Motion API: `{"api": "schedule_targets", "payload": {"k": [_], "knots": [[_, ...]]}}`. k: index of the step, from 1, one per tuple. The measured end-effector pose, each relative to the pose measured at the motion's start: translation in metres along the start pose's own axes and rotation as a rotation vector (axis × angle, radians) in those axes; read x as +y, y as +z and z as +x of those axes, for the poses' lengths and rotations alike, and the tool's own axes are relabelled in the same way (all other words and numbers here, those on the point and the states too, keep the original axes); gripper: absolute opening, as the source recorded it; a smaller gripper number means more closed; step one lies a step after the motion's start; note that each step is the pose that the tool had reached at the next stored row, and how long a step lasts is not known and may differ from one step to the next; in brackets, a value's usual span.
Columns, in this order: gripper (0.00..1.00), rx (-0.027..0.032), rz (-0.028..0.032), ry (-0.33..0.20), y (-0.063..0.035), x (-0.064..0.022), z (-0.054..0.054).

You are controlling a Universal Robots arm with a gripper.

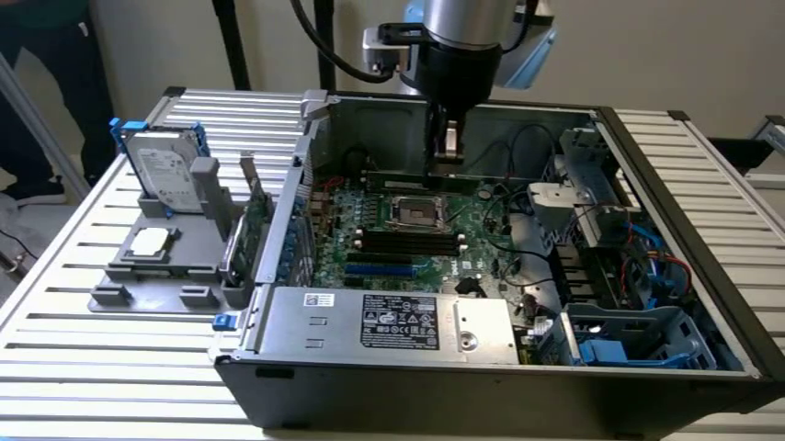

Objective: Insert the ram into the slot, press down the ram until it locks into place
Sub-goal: 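Insert the ram into the slot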

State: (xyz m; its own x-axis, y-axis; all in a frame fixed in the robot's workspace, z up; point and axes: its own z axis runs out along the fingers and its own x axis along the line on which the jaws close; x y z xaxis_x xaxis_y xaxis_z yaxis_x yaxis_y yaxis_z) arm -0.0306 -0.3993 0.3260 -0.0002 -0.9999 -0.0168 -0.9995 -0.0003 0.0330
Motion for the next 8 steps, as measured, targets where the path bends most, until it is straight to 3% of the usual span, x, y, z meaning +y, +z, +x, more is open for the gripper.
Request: {"api": "schedule_targets", "payload": {"k": [8], "knots": [[0.13, 0.0000, 0.0015, 0.000, 0.0144, -0.0005, 0.004]]}}
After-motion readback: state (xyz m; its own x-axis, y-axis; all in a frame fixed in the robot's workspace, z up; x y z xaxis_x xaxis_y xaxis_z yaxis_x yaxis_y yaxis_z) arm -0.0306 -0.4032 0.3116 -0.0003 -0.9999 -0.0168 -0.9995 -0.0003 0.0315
